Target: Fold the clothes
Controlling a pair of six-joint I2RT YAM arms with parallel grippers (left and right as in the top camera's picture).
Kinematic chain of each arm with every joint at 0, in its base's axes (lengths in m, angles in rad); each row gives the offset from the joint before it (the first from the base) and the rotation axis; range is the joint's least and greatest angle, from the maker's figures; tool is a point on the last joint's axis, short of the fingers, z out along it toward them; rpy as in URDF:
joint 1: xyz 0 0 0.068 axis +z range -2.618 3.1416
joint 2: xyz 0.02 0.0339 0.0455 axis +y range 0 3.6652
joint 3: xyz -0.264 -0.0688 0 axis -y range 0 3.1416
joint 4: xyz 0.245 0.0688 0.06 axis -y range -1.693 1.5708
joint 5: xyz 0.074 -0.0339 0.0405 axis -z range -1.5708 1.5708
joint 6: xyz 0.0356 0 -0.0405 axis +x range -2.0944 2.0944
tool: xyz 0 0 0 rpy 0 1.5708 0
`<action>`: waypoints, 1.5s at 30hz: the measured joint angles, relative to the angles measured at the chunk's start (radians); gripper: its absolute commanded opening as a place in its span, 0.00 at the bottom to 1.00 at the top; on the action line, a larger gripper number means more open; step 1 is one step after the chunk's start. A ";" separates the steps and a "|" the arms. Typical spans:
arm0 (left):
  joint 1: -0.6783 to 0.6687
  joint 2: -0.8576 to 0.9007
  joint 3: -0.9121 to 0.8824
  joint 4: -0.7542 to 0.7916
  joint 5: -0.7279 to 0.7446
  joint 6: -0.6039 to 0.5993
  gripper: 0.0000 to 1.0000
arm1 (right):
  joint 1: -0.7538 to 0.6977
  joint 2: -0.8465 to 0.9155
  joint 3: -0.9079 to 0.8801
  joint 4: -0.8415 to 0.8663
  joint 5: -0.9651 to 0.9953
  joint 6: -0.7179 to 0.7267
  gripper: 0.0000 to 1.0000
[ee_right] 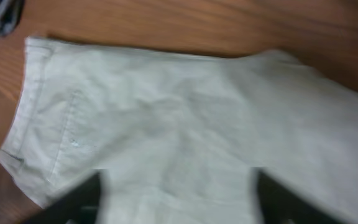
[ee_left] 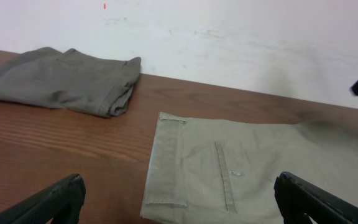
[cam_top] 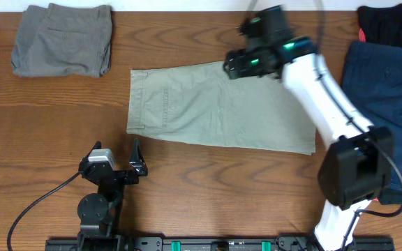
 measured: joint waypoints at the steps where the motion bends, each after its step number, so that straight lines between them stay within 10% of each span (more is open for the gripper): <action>1: 0.000 0.000 0.000 0.000 0.000 0.000 0.98 | 0.032 0.000 -0.006 0.013 0.029 0.009 0.09; 13: 0.000 0.000 0.000 0.000 0.000 0.000 0.98 | 0.226 0.126 -0.101 0.211 0.174 0.162 0.01; 45: 0.000 0.000 0.000 0.000 0.000 0.000 0.98 | 0.428 0.243 -0.097 0.041 0.095 0.256 0.01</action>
